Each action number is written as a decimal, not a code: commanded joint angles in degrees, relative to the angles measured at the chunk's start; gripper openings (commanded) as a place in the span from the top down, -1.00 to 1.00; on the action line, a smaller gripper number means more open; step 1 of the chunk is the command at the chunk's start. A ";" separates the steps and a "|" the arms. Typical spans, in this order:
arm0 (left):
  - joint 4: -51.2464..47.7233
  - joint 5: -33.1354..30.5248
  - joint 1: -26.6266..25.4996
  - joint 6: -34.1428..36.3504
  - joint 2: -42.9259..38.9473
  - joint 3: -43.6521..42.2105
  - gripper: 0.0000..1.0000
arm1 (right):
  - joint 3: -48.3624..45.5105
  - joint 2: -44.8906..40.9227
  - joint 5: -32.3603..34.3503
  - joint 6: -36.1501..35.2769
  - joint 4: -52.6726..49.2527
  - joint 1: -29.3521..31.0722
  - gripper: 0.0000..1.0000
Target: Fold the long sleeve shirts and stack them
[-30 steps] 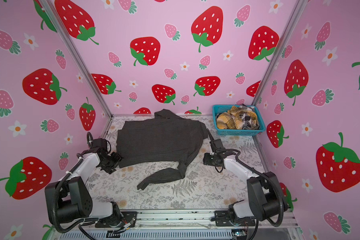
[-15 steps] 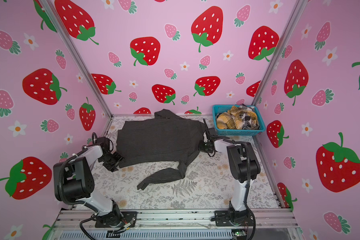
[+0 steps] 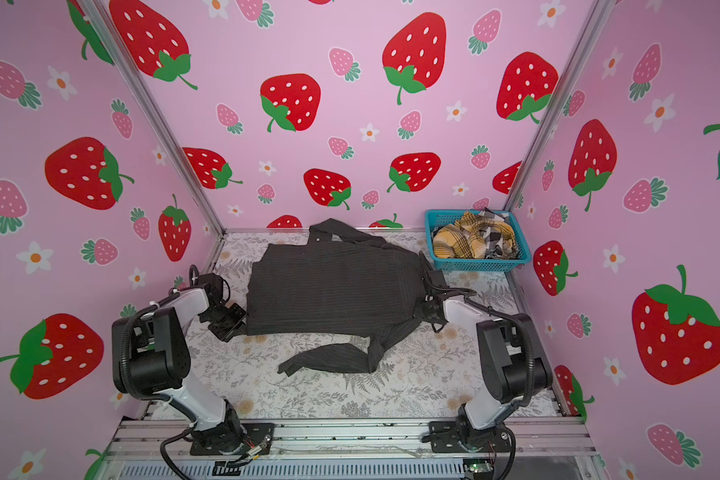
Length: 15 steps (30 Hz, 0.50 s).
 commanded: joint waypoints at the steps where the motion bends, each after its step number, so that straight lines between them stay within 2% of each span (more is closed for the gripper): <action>1: -3.43 -4.89 0.05 0.81 -6.33 -2.77 1.00 | -3.74 -3.53 5.04 0.05 -4.22 -1.14 1.00; 4: -1.46 -3.00 0.05 -0.60 -8.75 -7.52 1.00 | -5.65 -2.82 3.94 -0.81 -3.89 -1.14 0.95; 6: 1.06 1.08 0.08 -1.83 -8.45 -10.04 1.00 | -6.27 -2.76 2.28 -1.32 -3.06 -1.14 0.46; 7: 1.16 2.03 -0.01 -2.36 -7.78 -10.46 0.77 | -6.51 -3.37 1.20 -1.56 -2.86 -1.07 0.15; 9: 1.18 3.86 -0.06 -3.25 -7.20 -10.89 0.26 | -6.49 -5.81 0.48 -2.22 -3.78 -0.71 -0.21; 12: 0.00 3.61 -0.94 -3.67 -10.08 -11.02 -0.01 | -5.48 -10.59 2.63 -3.12 -9.11 0.05 -0.43; 15: -1.01 3.32 -1.71 -3.65 -14.25 -10.72 -0.10 | -6.02 -16.10 3.38 -2.65 -13.69 1.62 -0.44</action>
